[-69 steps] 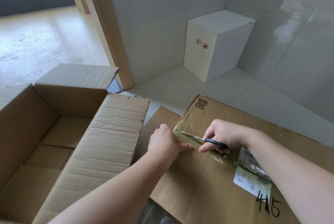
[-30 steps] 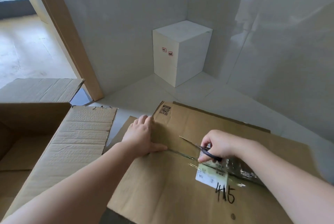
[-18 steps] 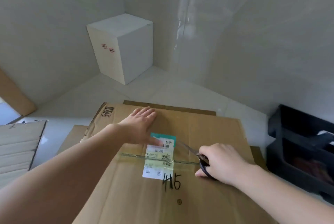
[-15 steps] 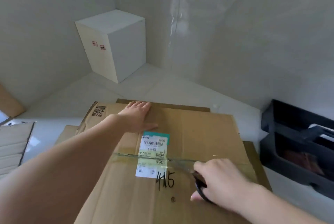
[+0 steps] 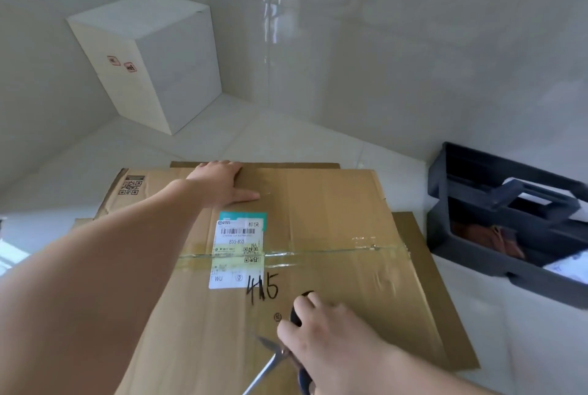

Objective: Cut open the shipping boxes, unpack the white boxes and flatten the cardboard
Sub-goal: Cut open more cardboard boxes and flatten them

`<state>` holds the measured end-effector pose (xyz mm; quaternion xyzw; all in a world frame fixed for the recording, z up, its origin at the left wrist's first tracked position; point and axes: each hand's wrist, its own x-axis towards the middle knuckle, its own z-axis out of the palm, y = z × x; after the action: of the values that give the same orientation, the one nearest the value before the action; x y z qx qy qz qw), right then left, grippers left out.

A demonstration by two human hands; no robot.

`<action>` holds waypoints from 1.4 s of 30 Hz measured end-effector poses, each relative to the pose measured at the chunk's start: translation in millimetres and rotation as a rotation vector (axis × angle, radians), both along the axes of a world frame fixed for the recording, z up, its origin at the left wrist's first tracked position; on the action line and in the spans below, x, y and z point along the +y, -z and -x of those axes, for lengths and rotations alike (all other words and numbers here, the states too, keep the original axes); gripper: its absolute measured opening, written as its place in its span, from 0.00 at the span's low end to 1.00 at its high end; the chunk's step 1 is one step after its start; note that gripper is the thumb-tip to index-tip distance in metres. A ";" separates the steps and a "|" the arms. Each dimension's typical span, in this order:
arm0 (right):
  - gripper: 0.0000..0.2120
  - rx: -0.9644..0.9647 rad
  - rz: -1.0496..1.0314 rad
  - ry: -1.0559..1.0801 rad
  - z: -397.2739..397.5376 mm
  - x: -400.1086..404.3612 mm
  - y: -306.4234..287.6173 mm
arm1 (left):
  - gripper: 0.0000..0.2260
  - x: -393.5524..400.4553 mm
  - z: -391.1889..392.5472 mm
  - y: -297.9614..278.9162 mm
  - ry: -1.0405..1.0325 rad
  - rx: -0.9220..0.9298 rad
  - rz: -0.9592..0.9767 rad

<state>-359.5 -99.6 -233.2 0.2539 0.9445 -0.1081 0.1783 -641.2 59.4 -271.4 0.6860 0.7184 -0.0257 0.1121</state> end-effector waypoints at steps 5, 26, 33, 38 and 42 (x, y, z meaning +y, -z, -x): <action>0.26 -0.080 -0.053 0.008 3.0 20.3 -14.2 | 0.31 5.2 4.1 -6.0 -0.061 0.032 -0.008; 0.08 -0.041 -0.317 0.032 12.0 116.1 -15.9 | 0.39 -19.8 58.4 -10.5 -0.521 0.167 0.083; 0.09 0.014 -0.179 0.728 35.2 154.2 -19.0 | 0.44 -65.4 64.6 2.4 -0.709 0.188 0.077; 0.06 -0.112 0.020 0.701 45.1 119.0 -13.4 | 0.38 -75.9 54.7 5.3 -0.643 0.223 0.028; 0.10 -0.055 0.084 0.766 38.1 106.4 -2.0 | 0.36 -80.9 43.2 1.6 -0.632 0.205 0.088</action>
<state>-397.6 6.8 -231.2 0.5834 0.7711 -0.1985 0.1603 -684.4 -21.5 -272.9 0.4177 0.9013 -0.0896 0.0711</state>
